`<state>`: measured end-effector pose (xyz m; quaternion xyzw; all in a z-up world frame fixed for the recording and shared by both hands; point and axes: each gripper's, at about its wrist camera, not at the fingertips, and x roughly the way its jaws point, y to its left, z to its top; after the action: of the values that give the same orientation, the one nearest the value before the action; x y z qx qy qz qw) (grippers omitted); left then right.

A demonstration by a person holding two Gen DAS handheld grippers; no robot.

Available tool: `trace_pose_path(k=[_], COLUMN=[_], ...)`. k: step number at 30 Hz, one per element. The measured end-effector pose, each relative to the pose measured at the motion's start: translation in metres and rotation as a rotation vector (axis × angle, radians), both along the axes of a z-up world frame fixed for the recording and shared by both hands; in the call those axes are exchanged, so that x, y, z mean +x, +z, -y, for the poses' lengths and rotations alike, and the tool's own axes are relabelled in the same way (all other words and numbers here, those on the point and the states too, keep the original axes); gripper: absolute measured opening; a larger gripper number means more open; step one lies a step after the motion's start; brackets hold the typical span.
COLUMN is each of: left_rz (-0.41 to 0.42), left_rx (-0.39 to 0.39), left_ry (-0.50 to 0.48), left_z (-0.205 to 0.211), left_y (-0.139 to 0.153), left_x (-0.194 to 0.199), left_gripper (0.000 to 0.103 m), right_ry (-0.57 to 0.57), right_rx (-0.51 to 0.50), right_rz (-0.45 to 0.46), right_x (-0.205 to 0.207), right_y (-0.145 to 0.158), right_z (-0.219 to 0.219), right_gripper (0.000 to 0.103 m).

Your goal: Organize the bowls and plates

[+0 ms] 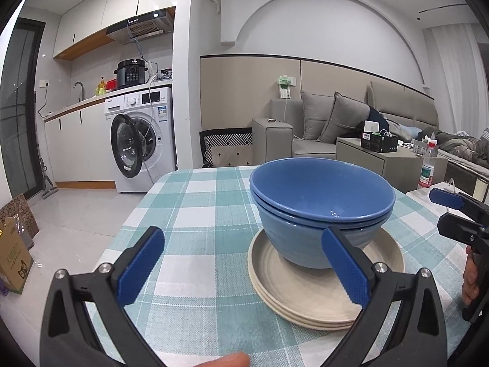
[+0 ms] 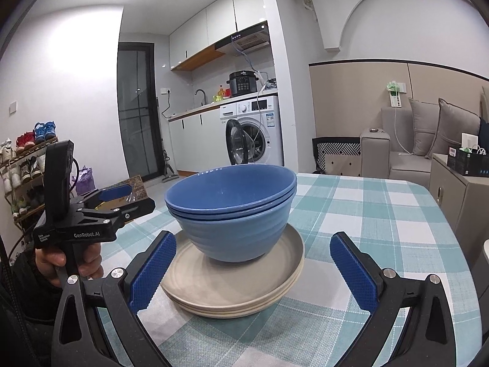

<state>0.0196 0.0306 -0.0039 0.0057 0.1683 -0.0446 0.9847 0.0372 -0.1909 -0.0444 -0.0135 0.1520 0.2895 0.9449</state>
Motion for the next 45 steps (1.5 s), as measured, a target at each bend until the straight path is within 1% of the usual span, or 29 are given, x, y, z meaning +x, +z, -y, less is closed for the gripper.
trace_pose_path(k=[7, 17, 24, 45], left_rz=[0.006, 0.022, 0.029, 0.026], left_rx=[0.008, -0.02, -0.014, -0.016], left_ry=[0.01, 0.006, 0.005, 0.005], left_z=[0.0028, -0.0013, 0.0006, 0.0005], left_y=[-0.0047, -0.0039, -0.004, -0.0038], left_x=[-0.0003, -0.0028, -0.0034, -0.005], left_gripper=[0.103, 0.103, 0.103, 0.103], right_ry=[0.006, 0.008, 0.01, 0.011], right_rx=[-0.005, -0.011, -0.016, -0.01], right_rz=[-0.002, -0.003, -0.003, -0.014], right_x=[0.001, 0.0029, 0.0033, 0.0041], right_y=[0.0001, -0.0009, -0.0015, -0.0036], right_z=[-0.0017, -0.0027, -0.0028, -0.004], right_gripper=[0.102, 0.102, 0.102, 0.103])
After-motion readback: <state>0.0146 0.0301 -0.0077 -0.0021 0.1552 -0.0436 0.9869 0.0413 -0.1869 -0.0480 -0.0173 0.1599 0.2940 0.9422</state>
